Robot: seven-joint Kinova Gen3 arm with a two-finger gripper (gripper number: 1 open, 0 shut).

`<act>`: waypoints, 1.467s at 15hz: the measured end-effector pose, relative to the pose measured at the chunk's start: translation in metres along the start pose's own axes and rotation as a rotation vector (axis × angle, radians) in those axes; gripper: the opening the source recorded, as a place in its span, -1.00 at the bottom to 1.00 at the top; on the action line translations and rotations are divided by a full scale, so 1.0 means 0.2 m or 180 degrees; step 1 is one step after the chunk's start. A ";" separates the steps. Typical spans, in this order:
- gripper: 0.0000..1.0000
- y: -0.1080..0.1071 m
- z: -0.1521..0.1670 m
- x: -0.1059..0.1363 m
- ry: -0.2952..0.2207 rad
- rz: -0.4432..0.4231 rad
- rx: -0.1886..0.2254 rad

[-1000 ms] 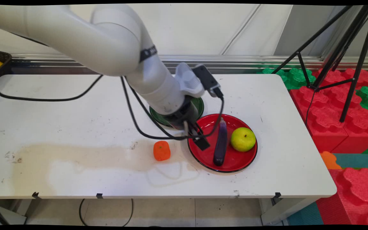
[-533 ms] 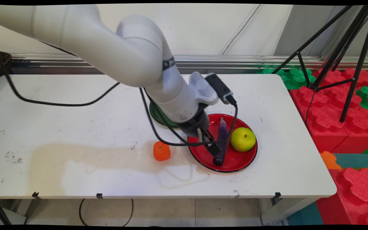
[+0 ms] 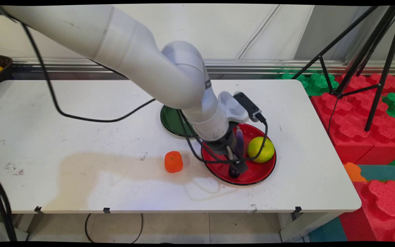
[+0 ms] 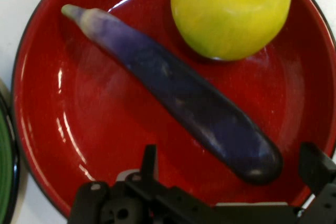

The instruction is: Pick up the eggplant from the red plate, then place the picked object on the green plate

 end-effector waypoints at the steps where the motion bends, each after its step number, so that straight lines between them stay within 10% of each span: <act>1: 1.00 0.00 0.03 0.01 -0.0005 -0.0016 0.0000; 13: 1.00 0.00 0.25 0.06 -0.0082 -0.0221 0.0062; 14: -1.00 0.00 0.25 0.06 -0.0082 -0.0235 0.0073; 22: -1.00 -0.01 0.24 0.03 -0.0072 -0.0371 0.0165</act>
